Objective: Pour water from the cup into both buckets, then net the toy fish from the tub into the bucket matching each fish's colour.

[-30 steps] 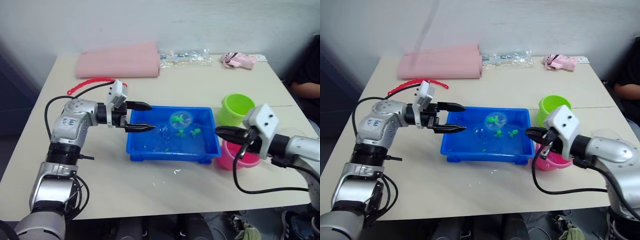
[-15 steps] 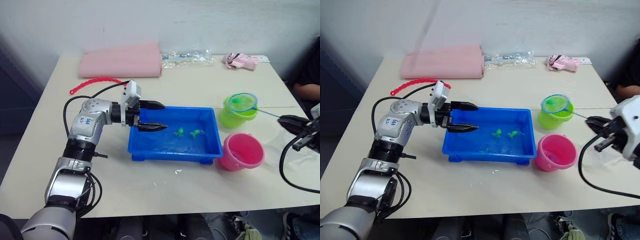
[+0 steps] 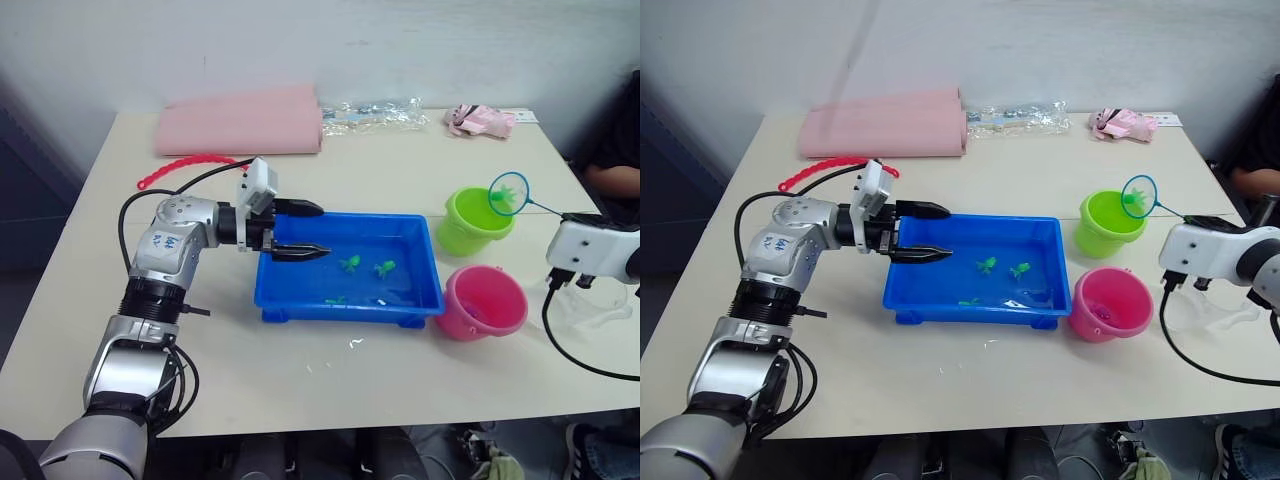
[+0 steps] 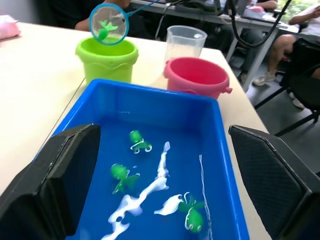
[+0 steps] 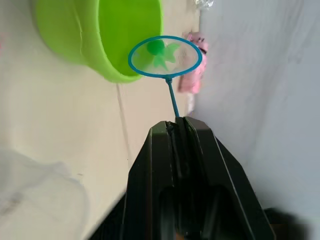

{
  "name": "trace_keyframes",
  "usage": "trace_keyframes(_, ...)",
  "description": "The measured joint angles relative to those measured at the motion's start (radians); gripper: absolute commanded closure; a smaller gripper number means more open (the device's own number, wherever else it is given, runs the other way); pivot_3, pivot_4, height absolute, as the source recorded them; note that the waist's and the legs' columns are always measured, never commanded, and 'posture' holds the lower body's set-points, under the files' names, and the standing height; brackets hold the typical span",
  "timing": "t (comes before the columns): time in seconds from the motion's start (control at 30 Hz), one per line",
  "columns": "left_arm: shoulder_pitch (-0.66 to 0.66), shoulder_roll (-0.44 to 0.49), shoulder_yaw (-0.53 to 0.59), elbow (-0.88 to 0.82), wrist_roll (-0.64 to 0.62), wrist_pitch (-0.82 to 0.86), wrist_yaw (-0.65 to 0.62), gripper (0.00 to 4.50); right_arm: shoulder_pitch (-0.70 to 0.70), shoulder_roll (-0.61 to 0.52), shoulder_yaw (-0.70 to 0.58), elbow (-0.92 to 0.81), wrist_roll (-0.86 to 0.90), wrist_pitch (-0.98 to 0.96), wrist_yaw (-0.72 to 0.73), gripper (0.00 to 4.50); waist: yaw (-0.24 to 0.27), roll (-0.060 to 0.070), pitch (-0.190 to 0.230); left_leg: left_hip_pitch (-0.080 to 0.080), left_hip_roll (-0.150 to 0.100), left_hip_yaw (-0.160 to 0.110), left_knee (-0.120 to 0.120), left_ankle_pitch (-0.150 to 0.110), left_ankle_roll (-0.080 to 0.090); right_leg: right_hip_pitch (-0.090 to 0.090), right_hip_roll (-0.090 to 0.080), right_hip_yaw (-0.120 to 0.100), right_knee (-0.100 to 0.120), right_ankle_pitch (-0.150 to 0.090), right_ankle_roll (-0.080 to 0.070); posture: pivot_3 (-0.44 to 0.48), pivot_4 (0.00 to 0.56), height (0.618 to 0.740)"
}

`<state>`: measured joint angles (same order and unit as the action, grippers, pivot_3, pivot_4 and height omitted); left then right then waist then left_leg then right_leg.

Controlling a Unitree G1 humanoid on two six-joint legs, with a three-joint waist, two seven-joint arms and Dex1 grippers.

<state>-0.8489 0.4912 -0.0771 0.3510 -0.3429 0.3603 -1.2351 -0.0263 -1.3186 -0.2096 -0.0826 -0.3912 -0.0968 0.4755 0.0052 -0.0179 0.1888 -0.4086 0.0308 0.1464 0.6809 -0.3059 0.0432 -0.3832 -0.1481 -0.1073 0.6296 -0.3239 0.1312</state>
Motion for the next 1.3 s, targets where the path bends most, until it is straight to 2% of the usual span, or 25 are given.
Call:
trace_keyframes(0.2,0.032,0.019,0.001,-0.054,-0.003,0.018,0.014,0.03,-0.003,-0.062,0.003,0.092,-0.147,-0.231,-0.121,4.5,-0.009,0.0,0.0,0.0,0.001,0.0,0.0,0.0,-0.001,0.0,0.0,0.0,0.0,0.0,0.0,0.0,0.15,0.738)
trace_keyframes(0.43,0.039,0.021,0.001,-0.068,-0.005,0.025,0.023,0.03,-0.021,-0.07,-0.026,0.132,-0.16,-0.315,-0.121,4.5,-0.008,0.0,0.0,0.001,0.0,0.0,0.001,0.0,-0.001,0.001,0.0,0.001,-0.001,0.0,0.0,0.0,0.15,0.738)
trace_keyframes(0.53,0.039,0.024,-0.002,-0.068,0.001,0.013,0.017,0.03,-0.056,0.005,-0.057,0.134,0.007,-0.259,-0.031,4.5,-0.008,0.0,0.0,0.002,0.001,-0.001,0.001,0.0,-0.001,0.004,0.001,0.0,-0.002,0.0,0.0,0.0,0.15,0.738)
trace_keyframes(0.7,0.069,0.054,-0.022,-0.068,0.025,-0.026,-0.013,0.03,-0.077,0.174,-0.111,-0.049,0.424,0.059,0.182,4.5,-0.008,0.001,0.0,0.002,0.001,-0.003,0.0,0.0,-0.001,0.005,0.002,-0.001,-0.001,0.0,0.0,0.0,0.15,0.738)
trace_keyframes(0.87,0.084,0.057,-0.039,-0.073,0.037,-0.03,-0.022,0.03,-0.102,0.201,-0.101,-0.265,0.573,0.217,0.273,4.5,-0.003,0.001,0.0,0.002,0.0,-0.004,0.001,0.0,0.0,0.006,0.0,-0.002,-0.001,0.0,0.0,0.0,0.15,0.738)
trace_keyframes(1.03,0.096,0.057,-0.047,-0.078,0.044,-0.034,-0.022,0.03,-0.107,0.238,0.029,-0.319,0.518,0.228,0.284,4.5,-0.001,0.001,0.0,0.002,-0.001,-0.004,0.001,0.0,0.0,0.006,0.0,-0.002,-0.001,0.0,0.0,0.0,0.15,0.738)
trace_keyframes(1.13,0.098,0.058,-0.05,-0.098,0.045,-0.034,-0.021,0.03,-0.107,0.241,0.116,-0.295,0.412,0.178,0.281,4.5,-0.004,0.001,0.0,0.002,-0.001,-0.003,0.001,0.0,0.0,0.006,0.0,-0.002,-0.001,0.0,0.0,0.0,0.15,0.738)
trace_keyframes(1.3,0.111,0.061,-0.05,-0.109,0.046,-0.032,-0.017,0.03,-0.112,0.249,0.177,-0.219,0.267,0.096,0.252,4.5,-0.006,0.001,0.0,0.002,0.0,-0.003,0.001,0.0,0.0,0.006,0.0,-0.002,-0.001,0.0,0.0,0.0,0.15,0.738)
